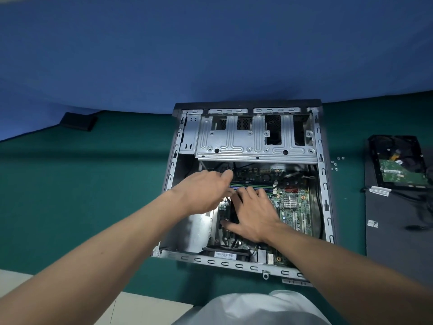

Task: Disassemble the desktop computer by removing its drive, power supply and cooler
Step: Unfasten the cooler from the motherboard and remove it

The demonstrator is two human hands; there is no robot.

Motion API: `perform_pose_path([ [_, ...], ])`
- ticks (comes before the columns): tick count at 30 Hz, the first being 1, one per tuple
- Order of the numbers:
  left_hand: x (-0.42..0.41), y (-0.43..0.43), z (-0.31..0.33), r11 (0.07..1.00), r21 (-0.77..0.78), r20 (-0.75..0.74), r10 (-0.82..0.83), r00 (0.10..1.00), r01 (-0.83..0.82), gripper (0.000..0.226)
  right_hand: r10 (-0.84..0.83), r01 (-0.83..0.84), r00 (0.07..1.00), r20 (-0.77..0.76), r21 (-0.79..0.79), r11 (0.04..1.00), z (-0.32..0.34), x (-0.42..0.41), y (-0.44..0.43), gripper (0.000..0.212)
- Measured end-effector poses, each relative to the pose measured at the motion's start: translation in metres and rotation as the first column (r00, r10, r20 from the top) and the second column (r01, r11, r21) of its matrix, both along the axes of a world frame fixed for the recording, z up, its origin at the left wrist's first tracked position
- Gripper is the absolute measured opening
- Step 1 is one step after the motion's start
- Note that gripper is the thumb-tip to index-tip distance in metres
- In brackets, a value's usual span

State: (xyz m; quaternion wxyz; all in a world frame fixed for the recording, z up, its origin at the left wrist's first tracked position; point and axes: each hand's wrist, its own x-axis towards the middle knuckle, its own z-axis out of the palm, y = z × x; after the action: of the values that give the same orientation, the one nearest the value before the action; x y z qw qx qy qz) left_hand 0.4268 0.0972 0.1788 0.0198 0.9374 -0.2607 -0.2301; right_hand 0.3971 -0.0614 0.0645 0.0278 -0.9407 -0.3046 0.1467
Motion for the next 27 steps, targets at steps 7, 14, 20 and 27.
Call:
perform_pose_path([
  [7,0.005,-0.009,-0.009,0.55,-0.063,-0.228,0.805,0.548,-0.833,0.025,-0.001,0.001,1.0,-0.022,0.001,1.0,-0.004,0.0,0.0,0.098],
  [14,-0.007,-0.027,0.003,0.926,0.046,-0.019,0.376,0.926,-0.375,0.027,-0.017,0.017,1.0,-0.004,-0.008,1.0,0.002,0.0,0.0,0.091],
  [20,0.008,-0.008,0.01,0.993,0.103,-0.043,0.058,0.997,-0.053,0.01,0.006,-0.007,1.0,-0.009,-0.027,1.0,0.002,0.001,-0.001,0.095],
  [27,0.012,-0.004,0.006,0.948,0.106,0.003,0.3,0.954,-0.299,0.026,0.001,-0.001,1.0,-0.004,-0.011,1.0,-0.003,0.001,0.0,0.086],
])
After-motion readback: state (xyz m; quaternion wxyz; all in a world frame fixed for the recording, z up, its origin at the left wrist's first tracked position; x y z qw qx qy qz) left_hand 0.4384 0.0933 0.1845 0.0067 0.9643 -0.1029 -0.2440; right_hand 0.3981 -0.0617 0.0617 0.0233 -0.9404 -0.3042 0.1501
